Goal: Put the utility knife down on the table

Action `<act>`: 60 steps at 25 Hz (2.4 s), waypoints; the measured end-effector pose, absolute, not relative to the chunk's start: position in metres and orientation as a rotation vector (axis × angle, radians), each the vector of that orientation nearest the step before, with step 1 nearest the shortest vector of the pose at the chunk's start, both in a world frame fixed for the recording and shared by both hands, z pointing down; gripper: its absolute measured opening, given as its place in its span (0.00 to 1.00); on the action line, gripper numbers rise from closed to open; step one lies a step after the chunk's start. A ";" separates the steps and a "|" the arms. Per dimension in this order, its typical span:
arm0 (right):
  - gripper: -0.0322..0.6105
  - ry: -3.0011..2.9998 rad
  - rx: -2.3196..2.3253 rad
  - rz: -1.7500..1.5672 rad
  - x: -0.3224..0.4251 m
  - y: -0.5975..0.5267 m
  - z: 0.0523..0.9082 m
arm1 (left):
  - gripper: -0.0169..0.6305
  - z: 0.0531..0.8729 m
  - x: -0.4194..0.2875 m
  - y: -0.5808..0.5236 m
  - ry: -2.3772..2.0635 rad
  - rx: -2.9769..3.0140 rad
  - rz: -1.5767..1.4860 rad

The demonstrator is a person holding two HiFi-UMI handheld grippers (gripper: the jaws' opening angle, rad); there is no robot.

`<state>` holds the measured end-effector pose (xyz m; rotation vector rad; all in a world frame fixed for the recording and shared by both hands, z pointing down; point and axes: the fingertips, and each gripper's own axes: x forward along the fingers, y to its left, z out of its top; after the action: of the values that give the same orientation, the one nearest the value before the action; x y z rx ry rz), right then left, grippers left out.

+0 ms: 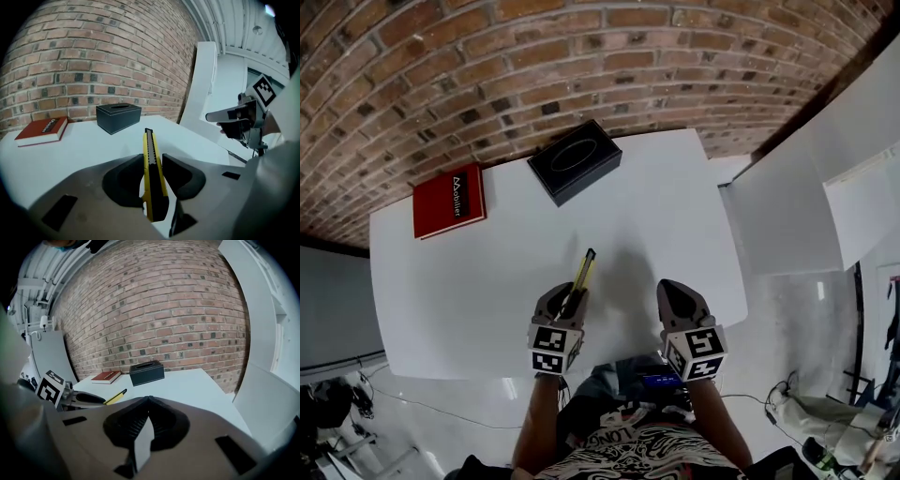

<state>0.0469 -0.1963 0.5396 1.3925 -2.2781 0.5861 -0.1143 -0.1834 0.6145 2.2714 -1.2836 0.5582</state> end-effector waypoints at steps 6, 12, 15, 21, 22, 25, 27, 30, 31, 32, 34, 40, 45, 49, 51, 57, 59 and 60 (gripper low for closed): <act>0.05 -2.263 1.381 0.623 0.056 -0.198 0.555 | 0.22 0.646 -0.102 -0.181 -1.237 2.252 0.672; 0.05 -2.257 1.351 0.633 0.059 -0.201 0.563 | 0.22 0.671 -0.096 -0.182 -1.210 2.215 0.766; 0.05 -2.261 1.348 0.634 0.062 -0.203 0.563 | 0.22 0.680 -0.095 -0.183 -1.212 2.190 0.810; 0.05 -2.244 1.351 0.642 0.072 -0.204 0.566 | 0.22 0.700 -0.096 -0.180 -1.232 2.142 0.869; 0.05 -2.241 1.349 0.644 0.073 -0.203 0.566 | 0.22 0.696 -0.096 -0.183 -1.243 2.148 0.859; 0.05 -2.242 1.352 0.628 0.073 -0.203 0.564 | 0.28 0.684 -0.098 -0.189 -1.281 2.173 0.808; 0.05 -2.253 1.367 0.612 0.073 -0.203 0.557 | 0.29 0.674 -0.100 -0.192 -1.300 2.184 0.763; 0.05 -2.274 1.381 0.594 0.070 -0.200 0.546 | 0.29 0.655 -0.104 -0.192 -1.332 2.212 0.737; 0.05 -2.282 1.384 0.586 0.069 -0.200 0.543 | 0.29 0.647 -0.106 -0.193 -1.347 2.231 0.736; 0.05 -2.288 1.390 0.577 0.068 -0.199 0.539 | 0.29 0.638 -0.107 -0.195 -1.360 2.253 0.728; 0.05 -2.298 1.411 0.559 0.068 -0.199 0.531 | 0.29 0.619 -0.107 -0.200 -1.380 2.290 0.687; 0.05 -2.347 1.440 0.511 0.063 -0.194 0.502 | 0.21 0.550 -0.106 -0.204 -1.441 2.368 0.410; 0.05 -2.415 1.455 0.439 0.052 -0.182 0.469 | 0.07 0.509 -0.110 -0.193 -1.465 2.371 0.304; 0.05 -2.483 1.464 0.403 0.042 -0.176 0.450 | 0.06 0.476 -0.119 -0.184 -1.500 2.394 0.215; 0.05 -2.510 1.476 0.373 0.038 -0.175 0.439 | 0.06 0.459 -0.124 -0.181 -1.529 2.409 0.175; 0.05 -2.540 1.494 0.305 0.035 -0.170 0.416 | 0.05 0.436 -0.128 -0.177 -1.561 2.417 0.112; 0.05 -2.540 1.492 0.294 0.036 -0.169 0.414 | 0.05 0.434 -0.128 -0.177 -1.566 2.418 0.106; 0.05 -2.538 1.492 0.290 0.036 -0.168 0.414 | 0.05 0.433 -0.128 -0.177 -1.570 2.420 0.109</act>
<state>0.0363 -0.1681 0.4138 1.4920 -2.5383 0.2904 -0.1279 -0.1766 0.4331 2.4198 -1.5704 0.1086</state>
